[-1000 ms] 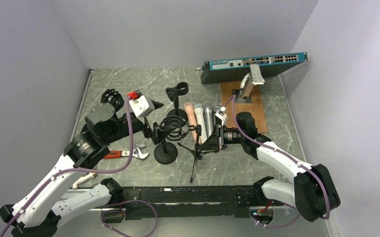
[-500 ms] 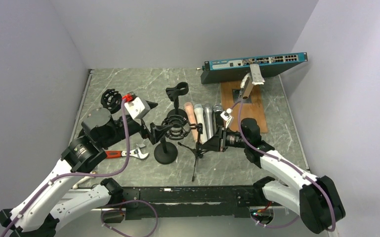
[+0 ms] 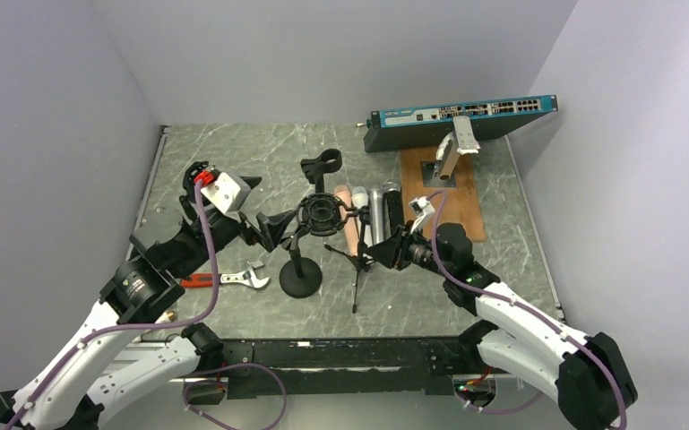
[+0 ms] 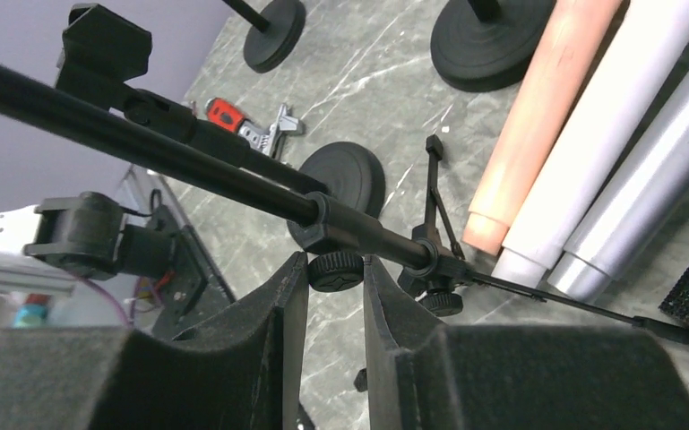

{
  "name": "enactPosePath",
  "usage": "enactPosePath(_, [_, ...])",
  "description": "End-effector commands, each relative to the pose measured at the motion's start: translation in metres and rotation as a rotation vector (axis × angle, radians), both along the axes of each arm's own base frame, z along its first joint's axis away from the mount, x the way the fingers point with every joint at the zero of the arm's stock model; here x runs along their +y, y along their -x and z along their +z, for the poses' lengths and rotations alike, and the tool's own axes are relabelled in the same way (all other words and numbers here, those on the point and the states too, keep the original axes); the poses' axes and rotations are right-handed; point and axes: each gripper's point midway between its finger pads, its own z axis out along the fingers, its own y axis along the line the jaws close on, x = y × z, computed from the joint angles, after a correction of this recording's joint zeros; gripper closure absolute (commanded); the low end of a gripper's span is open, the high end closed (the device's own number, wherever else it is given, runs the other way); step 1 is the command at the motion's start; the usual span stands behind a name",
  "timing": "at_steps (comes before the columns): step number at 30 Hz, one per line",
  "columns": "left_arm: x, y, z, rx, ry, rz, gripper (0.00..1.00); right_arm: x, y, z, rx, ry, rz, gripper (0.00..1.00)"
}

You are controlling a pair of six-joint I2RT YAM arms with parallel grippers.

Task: Remove the microphone from the stand

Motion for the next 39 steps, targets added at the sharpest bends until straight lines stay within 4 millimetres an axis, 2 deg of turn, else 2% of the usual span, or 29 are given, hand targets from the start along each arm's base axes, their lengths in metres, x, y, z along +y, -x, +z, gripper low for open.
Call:
enactPosePath(1, [0.000,-0.004,0.007,-0.015,0.027,0.020,0.01,0.004,-0.009,0.005,-0.186,0.149,-0.052,1.00])
enactPosePath(5, [0.000,-0.004,0.007,-0.014,0.026,0.020,0.01,0.010,0.000,0.002,-0.283,0.218,-0.034,1.00])
enactPosePath(9, [-0.002,-0.007,0.004,-0.005,0.018,0.020,0.01,0.008,-0.004,0.001,-0.326,0.278,-0.052,1.00])
enactPosePath(13, [-0.007,-0.011,-0.002,0.019,-0.002,0.020,0.01,0.006,-0.008,0.001,-0.328,0.327,-0.054,1.00])
enactPosePath(22, [-0.022,-0.012,-0.011,0.061,-0.036,-0.043,0.01,-0.008,0.004,-0.015,-0.340,0.390,-0.046,1.00])
enactPosePath(27, [-0.026,-0.013,-0.016,0.075,-0.046,-0.052,0.01,-0.007,0.005,-0.014,-0.288,0.389,-0.060,1.00])
enactPosePath(28, [-0.026,-0.014,-0.017,0.077,-0.049,-0.053,0.01,-0.004,0.008,-0.011,-0.269,0.371,-0.049,0.95])
enactPosePath(31, [-0.028,-0.013,-0.017,0.081,-0.050,-0.061,0.01,0.000,0.015,0.000,-0.197,0.304,-0.053,0.59])
enactPosePath(33, [-0.029,-0.013,-0.017,0.083,-0.050,-0.066,0.01,0.002,0.021,0.006,-0.119,0.264,-0.059,0.42])
enactPosePath(36, [-0.029,-0.012,-0.017,0.083,-0.048,-0.071,0.01,0.002,0.029,0.010,-0.004,0.236,-0.044,0.30])
enactPosePath(39, [-0.030,-0.011,-0.017,0.085,-0.046,-0.075,0.01,0.002,0.035,0.013,0.100,0.191,-0.008,0.26])
